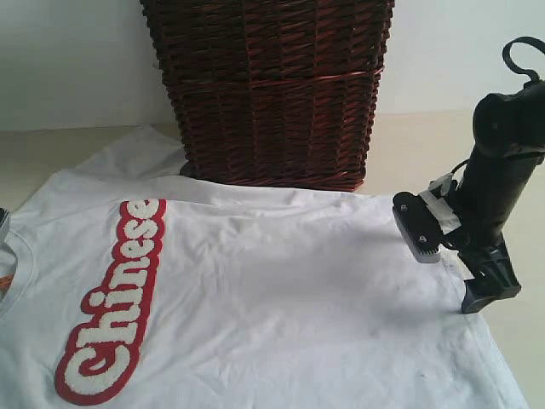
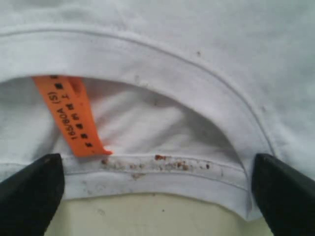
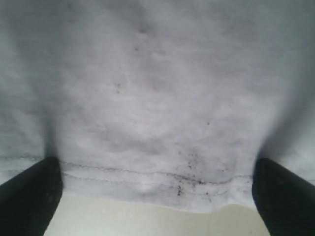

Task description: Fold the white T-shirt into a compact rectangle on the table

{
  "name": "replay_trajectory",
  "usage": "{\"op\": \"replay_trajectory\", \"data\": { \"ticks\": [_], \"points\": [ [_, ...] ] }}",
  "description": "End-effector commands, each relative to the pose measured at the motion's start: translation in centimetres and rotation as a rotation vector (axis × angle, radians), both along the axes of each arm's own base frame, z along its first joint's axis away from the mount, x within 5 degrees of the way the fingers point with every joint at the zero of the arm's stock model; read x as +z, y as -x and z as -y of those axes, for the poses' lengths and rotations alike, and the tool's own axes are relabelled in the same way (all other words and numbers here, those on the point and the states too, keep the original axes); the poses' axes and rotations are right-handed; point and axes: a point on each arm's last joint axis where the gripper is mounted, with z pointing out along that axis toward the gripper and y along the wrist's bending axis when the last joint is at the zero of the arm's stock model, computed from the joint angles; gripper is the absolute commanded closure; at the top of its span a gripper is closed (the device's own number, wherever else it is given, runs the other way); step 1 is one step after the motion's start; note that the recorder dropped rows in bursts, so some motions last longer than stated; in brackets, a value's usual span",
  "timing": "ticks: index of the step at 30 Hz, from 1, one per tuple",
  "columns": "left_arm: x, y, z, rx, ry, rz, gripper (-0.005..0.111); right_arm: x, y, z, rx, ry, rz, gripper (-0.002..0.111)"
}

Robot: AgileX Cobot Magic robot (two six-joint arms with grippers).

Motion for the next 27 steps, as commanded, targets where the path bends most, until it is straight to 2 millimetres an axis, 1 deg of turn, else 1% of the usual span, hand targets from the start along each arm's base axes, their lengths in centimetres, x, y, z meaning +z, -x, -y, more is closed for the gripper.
{"op": "replay_trajectory", "data": {
  "ticks": [1,9,15,18,27],
  "points": [
    [-0.7,0.3,0.0,-0.001,-0.012,-0.023,0.002,-0.4,-0.2,0.5,-0.033,0.039,0.008,0.003],
    [-0.7,0.3,0.0,-0.001,-0.012,-0.023,0.002,-0.4,0.0,0.4,-0.016,0.036,-0.015,0.003],
    [-0.7,0.3,0.0,-0.001,-0.012,-0.023,0.002,-1.3,0.4,0.4,0.000,0.036,-0.079,0.003],
    [-0.7,0.3,0.0,-0.001,-0.012,-0.023,0.002,-1.7,0.4,0.4,0.000,0.037,-0.086,0.003],
    [-0.7,0.3,0.0,-0.001,-0.012,-0.023,0.002,-1.7,0.3,0.4,0.001,0.038,-0.082,0.003]
  ]
}}
